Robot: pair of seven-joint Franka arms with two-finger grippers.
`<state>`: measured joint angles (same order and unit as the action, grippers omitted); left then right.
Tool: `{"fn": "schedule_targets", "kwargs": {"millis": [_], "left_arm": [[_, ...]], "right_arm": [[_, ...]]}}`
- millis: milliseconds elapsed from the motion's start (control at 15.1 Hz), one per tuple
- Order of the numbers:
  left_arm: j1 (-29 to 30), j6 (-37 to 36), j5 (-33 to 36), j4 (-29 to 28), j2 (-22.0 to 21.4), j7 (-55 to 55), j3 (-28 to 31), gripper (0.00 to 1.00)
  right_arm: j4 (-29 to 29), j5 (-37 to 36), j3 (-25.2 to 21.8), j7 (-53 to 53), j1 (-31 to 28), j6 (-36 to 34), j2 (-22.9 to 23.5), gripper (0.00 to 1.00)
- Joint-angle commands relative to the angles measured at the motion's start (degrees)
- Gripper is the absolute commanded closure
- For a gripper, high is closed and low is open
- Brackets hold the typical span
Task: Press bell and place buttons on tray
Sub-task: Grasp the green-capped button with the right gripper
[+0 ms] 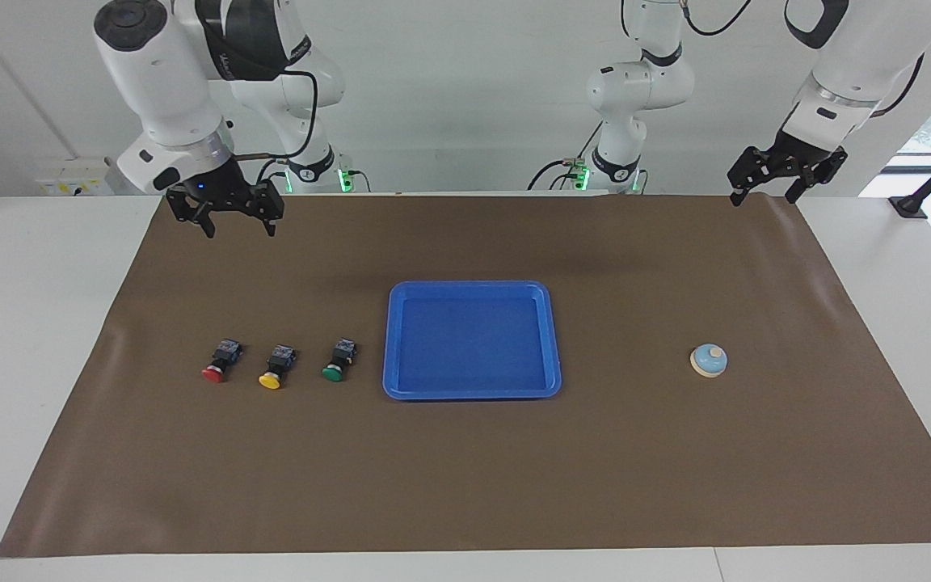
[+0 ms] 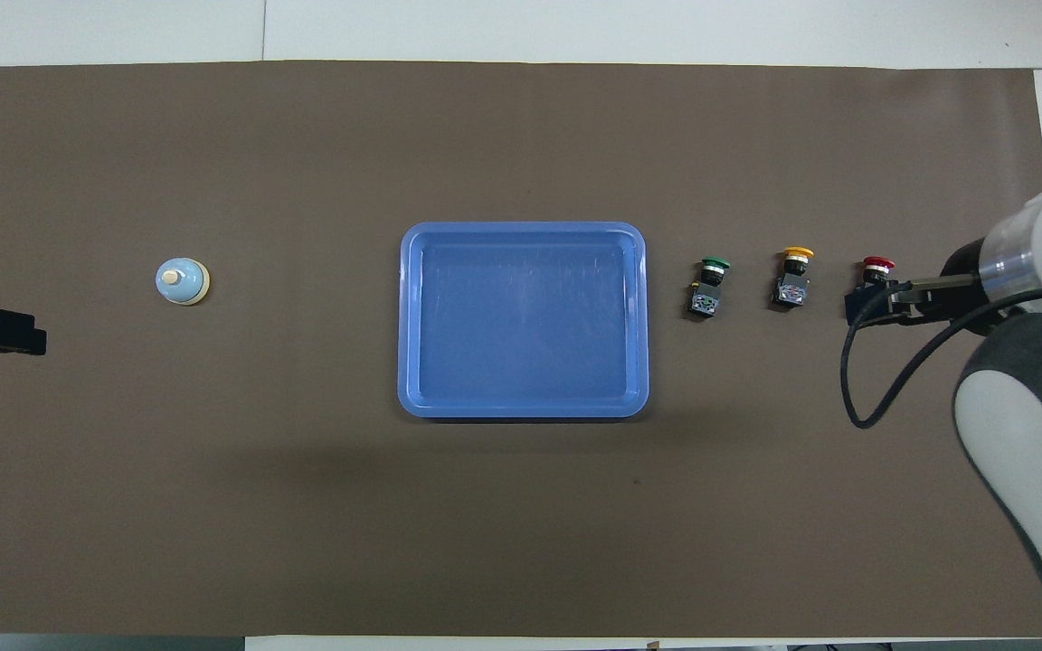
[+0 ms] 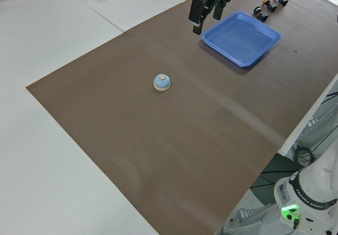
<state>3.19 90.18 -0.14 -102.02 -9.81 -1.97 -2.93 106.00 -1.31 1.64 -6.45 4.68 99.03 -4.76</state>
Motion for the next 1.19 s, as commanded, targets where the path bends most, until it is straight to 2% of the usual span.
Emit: {"fn": "schedule_targets", "kwargs": {"millis": [0, 198, 528, 1123], "left_arm": [[-0.38, -2.11, -0.48, 1.03, 0.49, -0.58, 0.3, 0.0], [-0.38, -2.73, -0.39, 1.2, 0.23, -0.15, 0.3, 0.0], [0.23, -2.81, -0.39, 1.56, -3.9, -0.32, 0.47, 0.0], [-0.03, -2.82, -0.39, 1.56, -4.61, -0.32, 0.39, 0.0]], "right_arm": [[3.51, 0.16, 0.11, -5.66, 2.34, 5.98, 1.32, 0.0], [3.6, 0.16, 0.11, -9.53, 4.19, 11.96, 5.89, 0.0], [3.86, 0.16, 0.11, -17.97, 7.01, 21.89, 13.37, 0.0], [4.39, 0.25, 0.11, -22.29, 8.33, 30.78, 21.63, 0.0]]}}
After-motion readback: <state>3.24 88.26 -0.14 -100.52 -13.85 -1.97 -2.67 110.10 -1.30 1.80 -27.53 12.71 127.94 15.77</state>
